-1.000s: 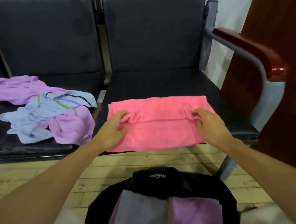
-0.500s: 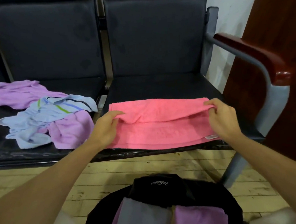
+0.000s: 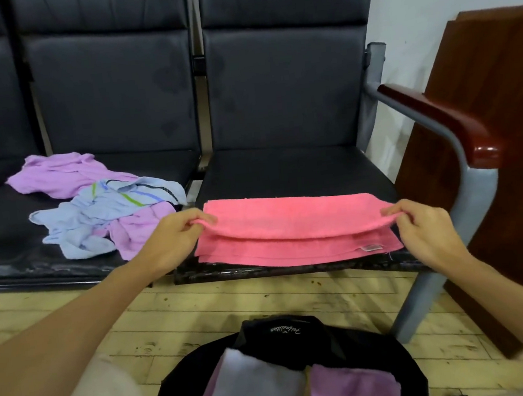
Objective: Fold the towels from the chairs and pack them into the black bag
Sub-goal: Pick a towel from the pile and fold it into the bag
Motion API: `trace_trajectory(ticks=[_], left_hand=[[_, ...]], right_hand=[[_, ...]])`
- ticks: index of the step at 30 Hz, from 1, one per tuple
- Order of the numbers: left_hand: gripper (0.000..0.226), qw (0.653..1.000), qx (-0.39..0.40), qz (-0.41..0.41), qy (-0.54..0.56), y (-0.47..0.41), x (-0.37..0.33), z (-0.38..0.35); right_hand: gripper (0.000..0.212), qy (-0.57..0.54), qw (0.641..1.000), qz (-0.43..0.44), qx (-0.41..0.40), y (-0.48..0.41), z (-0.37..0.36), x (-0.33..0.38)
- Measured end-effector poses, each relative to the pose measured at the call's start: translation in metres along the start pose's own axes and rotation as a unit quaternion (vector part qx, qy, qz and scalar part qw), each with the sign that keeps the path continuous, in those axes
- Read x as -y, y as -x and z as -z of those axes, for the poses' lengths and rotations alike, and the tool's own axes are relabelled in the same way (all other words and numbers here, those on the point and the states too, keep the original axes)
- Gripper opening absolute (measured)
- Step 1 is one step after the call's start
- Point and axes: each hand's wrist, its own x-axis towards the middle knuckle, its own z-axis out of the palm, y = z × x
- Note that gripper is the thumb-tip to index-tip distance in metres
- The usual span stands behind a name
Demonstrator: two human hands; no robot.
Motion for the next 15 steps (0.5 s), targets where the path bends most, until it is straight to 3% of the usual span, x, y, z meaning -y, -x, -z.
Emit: trace_trajectory(ticks=[4,11,15], left_hand=[[0.030,0.992,0.087,0.038,-0.084,0.008,0.003,-0.001],[0.025,0.989,0.031,0.059,-0.131,0.005,-0.011,-0.015],[0.010,0.982,-0.039,0.097,-0.160,-0.010,0.002,-0.028]], right_hand=[[0.030,0.059,0.990,-0.024,0.128,0.008,-0.008,-0.008],[0.033,0.060,0.992,-0.059,0.091,0.002,-0.016,-0.005],[0.015,0.072,0.993,-0.068,0.056,-0.005,-0.027,0.001]])
